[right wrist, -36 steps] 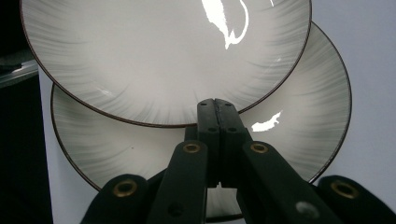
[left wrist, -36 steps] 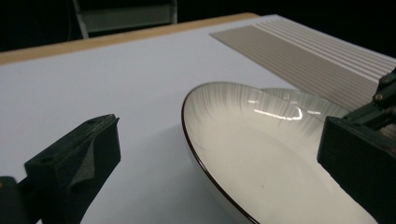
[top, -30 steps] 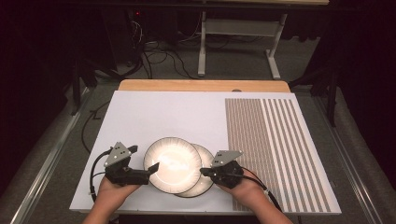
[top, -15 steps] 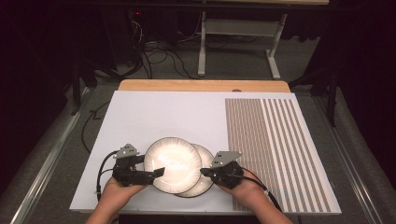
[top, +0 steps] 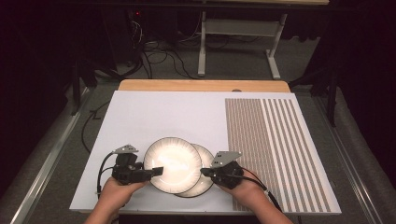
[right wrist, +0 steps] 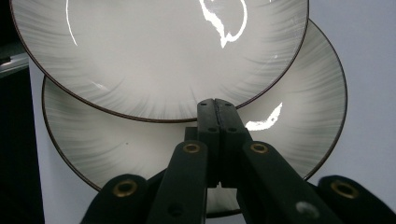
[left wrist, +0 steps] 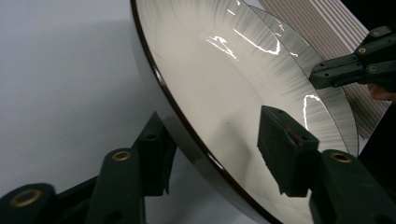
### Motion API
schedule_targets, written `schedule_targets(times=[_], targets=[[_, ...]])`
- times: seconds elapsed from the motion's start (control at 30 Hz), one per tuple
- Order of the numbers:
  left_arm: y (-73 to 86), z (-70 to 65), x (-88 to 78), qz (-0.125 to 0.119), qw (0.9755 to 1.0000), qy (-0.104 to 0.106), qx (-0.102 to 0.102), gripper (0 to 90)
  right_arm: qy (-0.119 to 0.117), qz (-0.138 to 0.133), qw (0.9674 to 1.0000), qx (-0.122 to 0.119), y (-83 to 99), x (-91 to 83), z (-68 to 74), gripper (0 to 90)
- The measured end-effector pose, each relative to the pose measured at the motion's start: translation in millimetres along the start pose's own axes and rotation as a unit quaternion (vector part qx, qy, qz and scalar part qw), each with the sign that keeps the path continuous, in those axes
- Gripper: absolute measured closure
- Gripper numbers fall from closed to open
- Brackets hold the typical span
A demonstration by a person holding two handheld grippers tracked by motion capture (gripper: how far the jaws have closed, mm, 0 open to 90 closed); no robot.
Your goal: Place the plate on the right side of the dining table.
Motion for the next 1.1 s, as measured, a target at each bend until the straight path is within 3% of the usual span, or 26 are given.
schedule_targets(times=[0.1,0.27,0.47,0.87,1.1], targets=[[0.1,1.4,-0.3,0.0,1.0,-0.006,-0.001,54.7,0.0,-0.001,1.0,0.0,-0.1,0.1,0.2,90.0],[-0.6,4.9,-2.4,-0.006,0.9995,0.006,-0.03,60.1,0.001,-0.002,1.0,0.0,-0.2,-0.1,0.2,90.0],[-2.4,5.1,-4.7,-0.016,0.9995,0.001,-0.028,65.6,0.004,-0.001,1.0,0.002,-0.2,-1.2,0.0,90.0],[-3.3,7.9,-4.0,-0.027,0.9985,0.008,-0.048,69.8,0.006,-0.012,0.9999,0.011,-1.1,-5.6,-1.4,90.0],[-8.0,4.9,-8.4,-0.058,0.9971,0.016,-0.048,73.9,0.007,-0.021,0.9997,0.011,-2.4,-9.5,-1.9,90.0]])
Point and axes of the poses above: each handheld gripper's, and its own axes: x roughly forward along the jaws, y roughly out of its underside, z roughly to its left, the point moved 6 cm from there along x, roughly forward along the jaws, and after that the axes turned 5 degrees about -x, right-handed, at the moved point
